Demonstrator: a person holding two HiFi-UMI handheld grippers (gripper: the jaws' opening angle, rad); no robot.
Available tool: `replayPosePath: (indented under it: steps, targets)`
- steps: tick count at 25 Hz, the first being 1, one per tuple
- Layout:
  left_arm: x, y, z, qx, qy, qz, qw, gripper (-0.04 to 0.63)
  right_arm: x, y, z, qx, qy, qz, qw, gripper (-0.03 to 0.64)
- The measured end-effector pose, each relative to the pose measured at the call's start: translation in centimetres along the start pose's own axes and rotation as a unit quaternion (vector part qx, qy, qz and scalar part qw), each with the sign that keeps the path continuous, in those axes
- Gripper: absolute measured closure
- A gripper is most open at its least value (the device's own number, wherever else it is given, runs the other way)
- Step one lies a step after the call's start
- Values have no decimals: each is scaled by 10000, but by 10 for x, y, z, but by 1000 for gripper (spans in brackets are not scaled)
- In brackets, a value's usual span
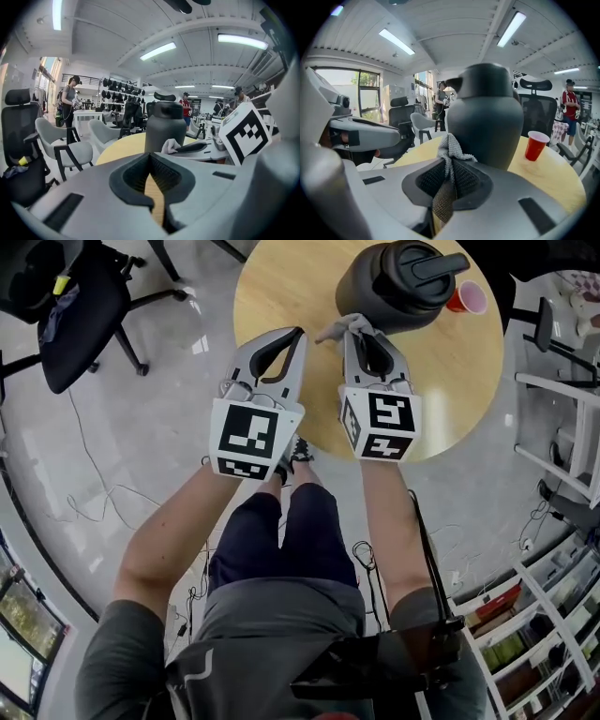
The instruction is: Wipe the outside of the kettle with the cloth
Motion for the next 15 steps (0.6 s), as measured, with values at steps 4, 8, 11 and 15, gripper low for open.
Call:
replayPosePath:
  steps: [4,8,11,15]
  targets:
    - [-5,-15,3,81,59,116,9999,588,-13,-18,-1,38,-1,237,9997,560]
    - [-7,-20,7,87,95,158,9998,588,-23,-31,-1,-15,-32,456,9990,560]
    - [-9,-18,7,54,105,173,9998,588,-25,-34,-2,-87,-85,545,9984,561]
    - [-3,-3,4,-39,165,243,9996,588,-4,-14,1,-220,-35,250,9994,560]
Point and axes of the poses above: the fingertips, and each gripper's own axes: x backward along the fingers, z to its left, y out of its top, the point moved 10 cm from there along x, backward along the fingers
